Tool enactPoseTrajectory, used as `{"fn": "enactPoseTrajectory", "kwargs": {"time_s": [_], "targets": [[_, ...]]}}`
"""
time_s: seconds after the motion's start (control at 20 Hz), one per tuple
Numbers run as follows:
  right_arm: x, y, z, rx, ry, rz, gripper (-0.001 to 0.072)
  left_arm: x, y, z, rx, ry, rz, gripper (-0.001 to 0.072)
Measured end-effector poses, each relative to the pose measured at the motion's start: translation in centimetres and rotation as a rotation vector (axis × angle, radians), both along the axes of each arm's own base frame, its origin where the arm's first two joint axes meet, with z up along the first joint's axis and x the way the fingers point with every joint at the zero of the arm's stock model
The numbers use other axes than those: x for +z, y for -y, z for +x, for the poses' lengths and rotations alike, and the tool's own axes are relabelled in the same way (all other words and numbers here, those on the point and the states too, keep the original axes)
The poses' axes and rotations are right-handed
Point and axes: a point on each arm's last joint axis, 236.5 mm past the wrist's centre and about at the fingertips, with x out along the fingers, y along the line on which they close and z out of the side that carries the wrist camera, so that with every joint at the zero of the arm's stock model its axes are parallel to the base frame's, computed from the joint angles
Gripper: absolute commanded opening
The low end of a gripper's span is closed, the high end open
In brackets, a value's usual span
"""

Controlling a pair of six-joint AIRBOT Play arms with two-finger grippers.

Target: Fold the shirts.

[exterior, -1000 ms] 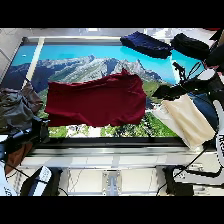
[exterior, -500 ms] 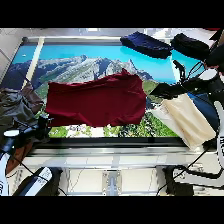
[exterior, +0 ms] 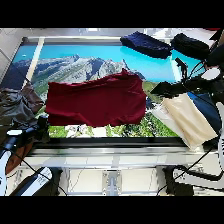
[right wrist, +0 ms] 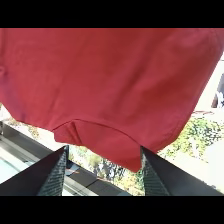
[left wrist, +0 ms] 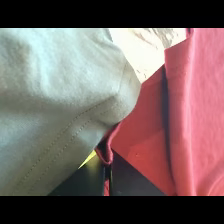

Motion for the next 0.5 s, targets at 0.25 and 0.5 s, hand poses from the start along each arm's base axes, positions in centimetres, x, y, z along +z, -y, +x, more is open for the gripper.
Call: {"fn": "enactPoseTrajectory", "kwargs": {"time_s": [0.25,0.5], "targets": [[-3.6,3.0,-1.4,-0.023,-0.076,-0.124,0.0488,0.4,0.0,0.4,-0.006,0.011,0.000,0.0011],[-11.5,0.9,-5.2,-0.163,-0.262,0.024,0.0656,1.3,-0.3,1.2,-0.013,0.033,0.007,0.0011]]}}
